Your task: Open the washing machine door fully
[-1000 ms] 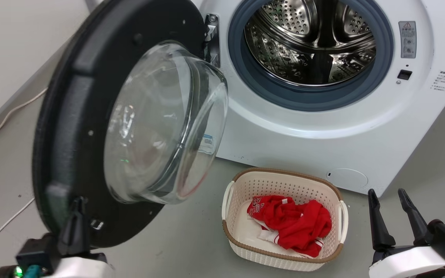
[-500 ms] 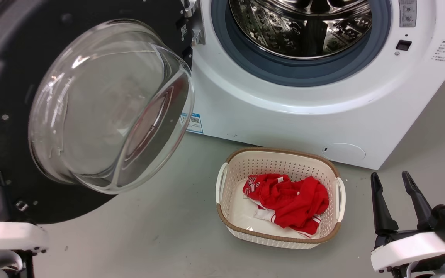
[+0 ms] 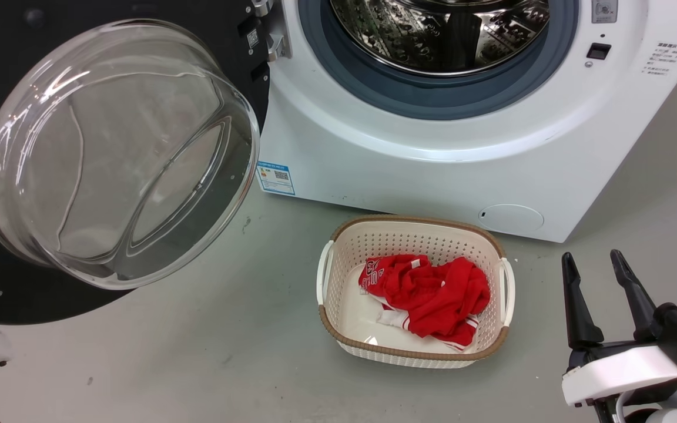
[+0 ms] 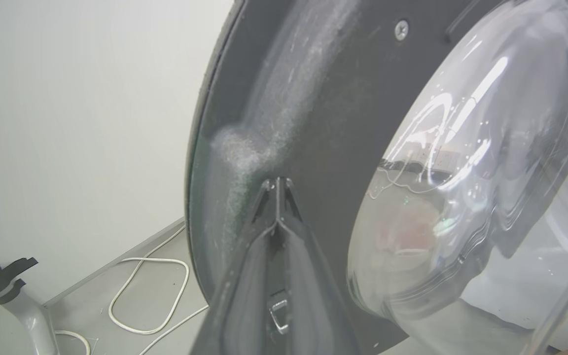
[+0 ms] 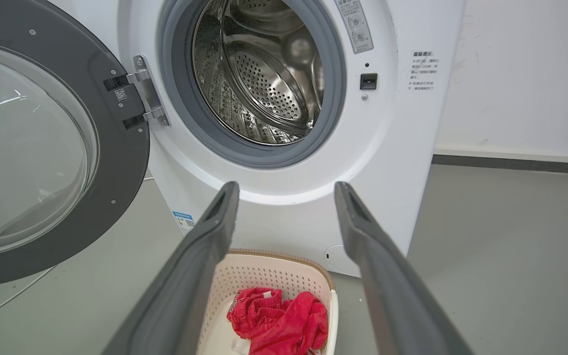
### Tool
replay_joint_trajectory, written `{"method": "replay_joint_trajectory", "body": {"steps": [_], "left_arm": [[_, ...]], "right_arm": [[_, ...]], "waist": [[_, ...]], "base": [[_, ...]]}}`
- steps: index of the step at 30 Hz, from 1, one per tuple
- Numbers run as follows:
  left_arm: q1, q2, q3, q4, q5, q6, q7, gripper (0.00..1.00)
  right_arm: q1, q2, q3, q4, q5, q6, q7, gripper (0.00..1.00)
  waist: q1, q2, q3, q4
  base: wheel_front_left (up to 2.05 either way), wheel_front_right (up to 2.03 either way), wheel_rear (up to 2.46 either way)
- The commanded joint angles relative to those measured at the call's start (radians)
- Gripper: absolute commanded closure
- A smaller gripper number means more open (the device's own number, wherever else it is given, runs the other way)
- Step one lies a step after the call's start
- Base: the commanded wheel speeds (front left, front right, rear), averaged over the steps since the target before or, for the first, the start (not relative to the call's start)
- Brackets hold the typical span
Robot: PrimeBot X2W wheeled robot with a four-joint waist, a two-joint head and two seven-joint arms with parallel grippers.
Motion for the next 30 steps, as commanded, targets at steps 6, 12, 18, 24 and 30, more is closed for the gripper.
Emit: {"method": "replay_joint_trajectory", "body": {"steps": [6, 12, 18, 24, 30], "left_arm": [[0.061, -0.030, 0.009, -0.031, 0.021, 0.019, -0.016, 1.00], [0.181, -0.096, -0.011, -0.144, 0.069, 0.044, -0.022, 1.00], [0.286, -0.164, -0.060, -0.249, 0.122, 0.061, -0.023, 0.90], [0.312, -0.208, -0.124, -0.304, 0.166, 0.039, -0.024, 0.00], [0.264, -0.237, -0.202, -0.320, 0.215, 0.011, -0.023, 0.00]], "right_arm": [[0.008, 0.001, 0.003, 0.015, 0.001, -0.001, -0.014, 0.00], [0.026, 0.001, 0.006, 0.024, -0.008, -0.001, -0.018, 0.00], [0.046, 0.001, 0.012, 0.023, -0.022, -0.001, -0.012, 0.00], [0.056, 0.001, 0.017, 0.016, -0.030, -0.001, -0.004, 0.00], [0.052, 0.001, 0.021, 0.005, -0.045, -0.001, 0.001, 0.00]], "waist": [[-0.0001, 0.0000, -0.037, -0.014], [-0.0001, 0.0000, -0.080, -0.028], [-0.0001, 0.0000, -0.125, -0.052], [-0.0001, 0.0000, -0.148, -0.082], [-0.0001, 0.0000, -0.159, -0.127]], "base": [[0.00, 0.00, 0.00], [0.00, 0.00, 0.00], [0.00, 0.00, 0.00], [0.00, 0.00, 0.00], [0.00, 0.00, 0.00]]}}
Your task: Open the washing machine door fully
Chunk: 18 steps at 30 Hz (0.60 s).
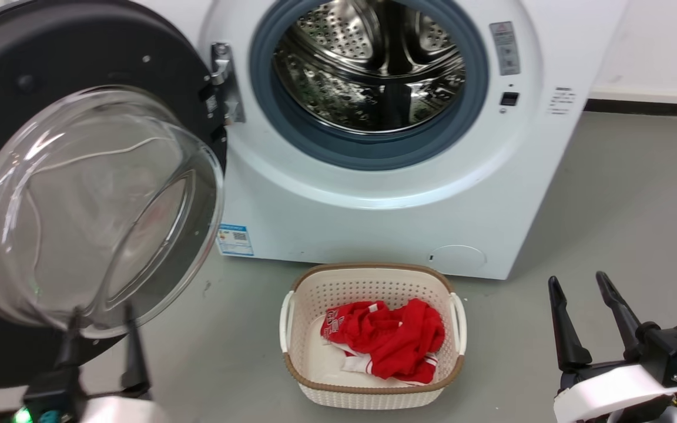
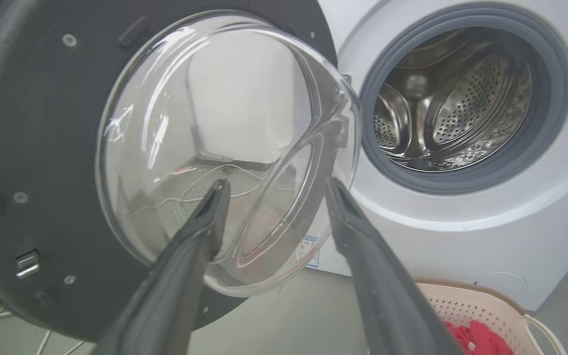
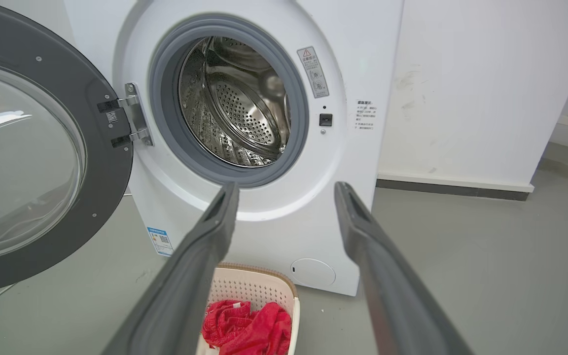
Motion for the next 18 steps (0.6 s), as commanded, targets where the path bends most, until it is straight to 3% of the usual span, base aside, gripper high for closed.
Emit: {"method": "replay_joint_trajectory", "body": {"steps": [1, 8, 18], "left_arm": [[-0.019, -0.006, -0.016, -0.006, 0.013, -0.005, -0.005, 0.00], [-0.098, -0.033, -0.073, -0.008, 0.050, -0.023, -0.005, 0.00], [-0.181, -0.062, -0.061, 0.022, 0.059, -0.057, -0.004, 0.00]], "right_arm": [[0.003, 0.001, -0.002, -0.006, -0.005, -0.001, 0.001, 0.00], [0.002, 0.001, -0.017, -0.024, -0.026, -0.001, 0.010, 0.00], [0.001, 0.001, -0.030, -0.036, -0.034, -0.001, 0.015, 0.00]], "waist": [[0.0000, -0.0001, -0.005, -0.018], [0.0000, -0.0001, -0.007, -0.071], [0.0000, -0.0001, 0.000, -0.108]], "base": [[0.00, 0.00, 0.00], [0.00, 0.00, 0.00], [0.00, 0.00, 0.00]]}}
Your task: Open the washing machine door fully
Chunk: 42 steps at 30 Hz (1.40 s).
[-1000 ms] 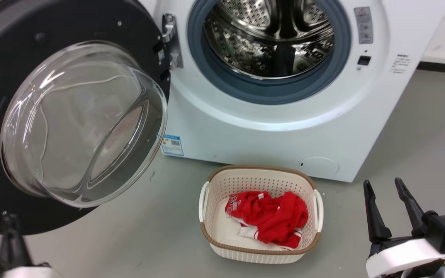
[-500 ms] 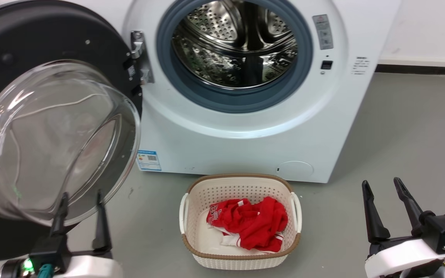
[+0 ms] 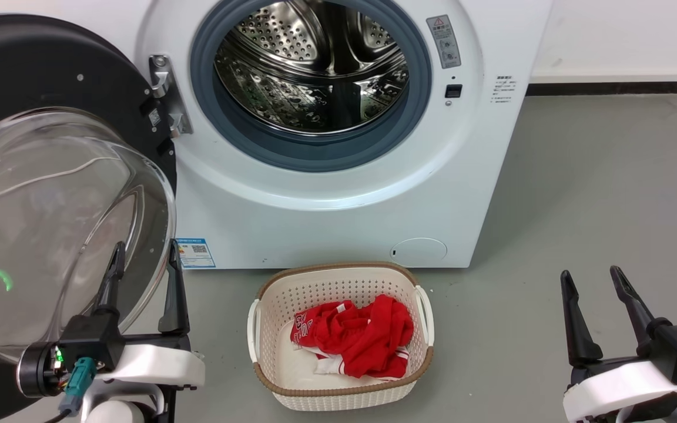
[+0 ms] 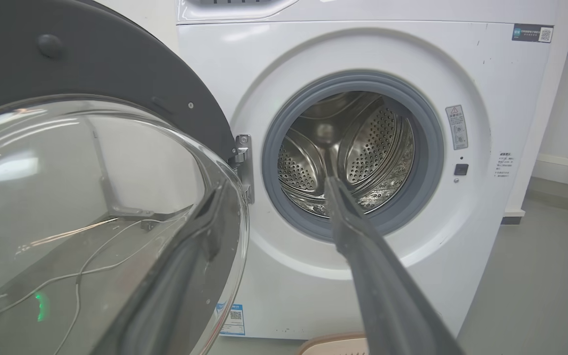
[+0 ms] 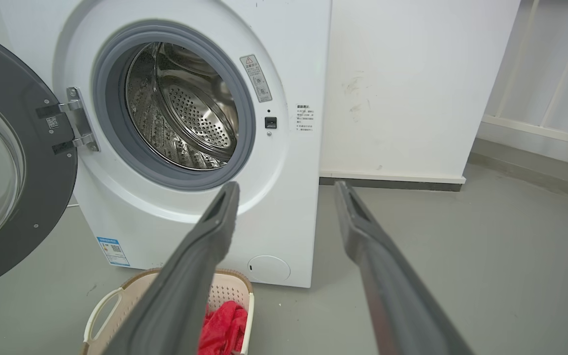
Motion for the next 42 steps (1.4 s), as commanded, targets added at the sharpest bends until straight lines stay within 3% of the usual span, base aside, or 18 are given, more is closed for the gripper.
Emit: {"method": "replay_joint_trajectory", "body": {"steps": [1, 16, 36, 37, 42], "left_arm": [[-0.010, -0.001, 0.003, 0.003, 0.001, -0.001, -0.002, 0.00], [0.038, -0.074, 0.059, 0.021, 0.067, -0.054, -0.002, 0.00], [0.054, -0.101, 0.077, 0.029, 0.118, -0.091, -0.002, 0.00], [0.044, -0.098, 0.076, 0.027, 0.112, -0.090, 0.000, 1.00], [0.043, -0.101, 0.084, 0.070, 0.071, -0.093, 0.023, 1.00]], "right_arm": [[0.000, 0.001, -0.001, -0.003, -0.001, -0.001, -0.002, 0.00], [-0.022, 0.001, 0.016, 0.031, 0.007, -0.001, -0.017, 0.00], [-0.024, 0.001, 0.027, 0.048, 0.024, -0.001, -0.021, 0.00], [-0.017, 0.000, 0.026, 0.047, 0.020, 0.000, -0.017, 1.00], [-0.001, 0.000, 0.027, 0.078, 0.065, 0.000, -0.011, 1.00]], "waist": [[0.0000, -0.0001, 0.001, -0.002], [0.0000, -0.0001, 0.003, -0.006], [0.0000, -0.0001, -0.002, -0.002], [0.0000, -0.0001, -0.002, -0.002], [0.0000, -0.0001, -0.002, -0.001]], "base": [[0.00, 0.00, 0.00], [0.00, 0.00, 0.00], [0.00, 0.00, 0.00], [0.00, 0.00, 0.00], [0.00, 0.00, 0.00]]}}
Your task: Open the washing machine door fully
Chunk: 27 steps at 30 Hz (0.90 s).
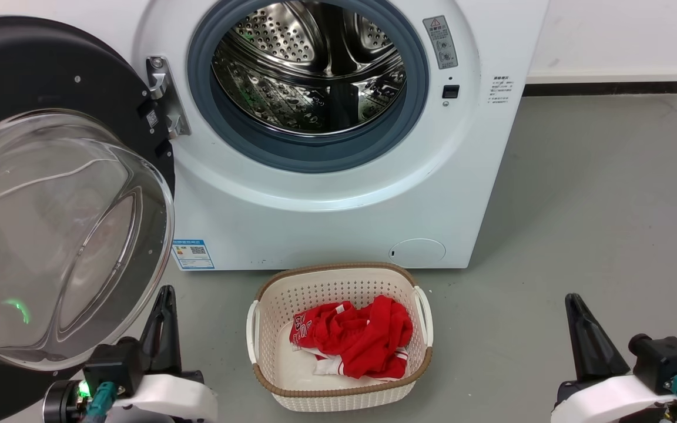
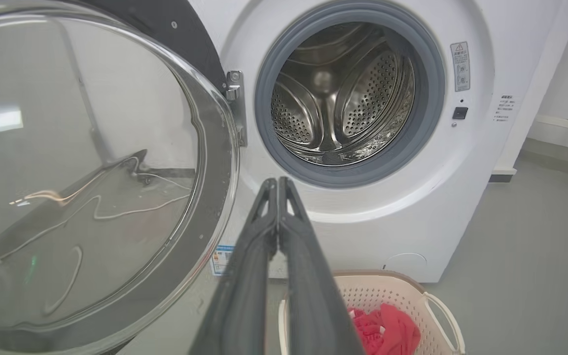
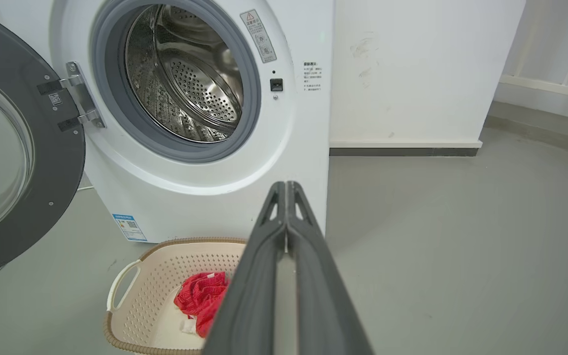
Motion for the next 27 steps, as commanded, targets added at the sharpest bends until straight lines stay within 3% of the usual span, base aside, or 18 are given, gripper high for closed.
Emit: {"method": "replay_joint_trajectory", "body": {"steps": [1, 10, 27], "left_arm": [[-0.026, 0.000, 0.016, 0.001, -0.054, -0.006, 0.019, 1.00], [-0.036, -0.004, 0.024, 0.015, -0.297, -0.026, 0.072, 1.00], [-0.053, -0.009, 0.040, 0.038, -0.583, -0.051, 0.138, 1.00]], "right_arm": [[-0.017, 0.000, -0.001, -0.007, 0.059, 0.000, 0.005, 1.00], [-0.044, -0.005, -0.010, 0.025, 0.304, 0.000, 0.042, 1.00], [-0.077, -0.008, -0.022, 0.062, 0.593, 0.000, 0.087, 1.00]], "waist": [[0.0000, 0.0000, 0.000, 0.000], [0.0000, 0.0000, 0.002, 0.001], [0.0000, 0.0000, 0.005, 0.002]], "base": [[0.00, 0.00, 0.00], [0.00, 0.00, 0.00], [0.00, 0.00, 0.00]]}}
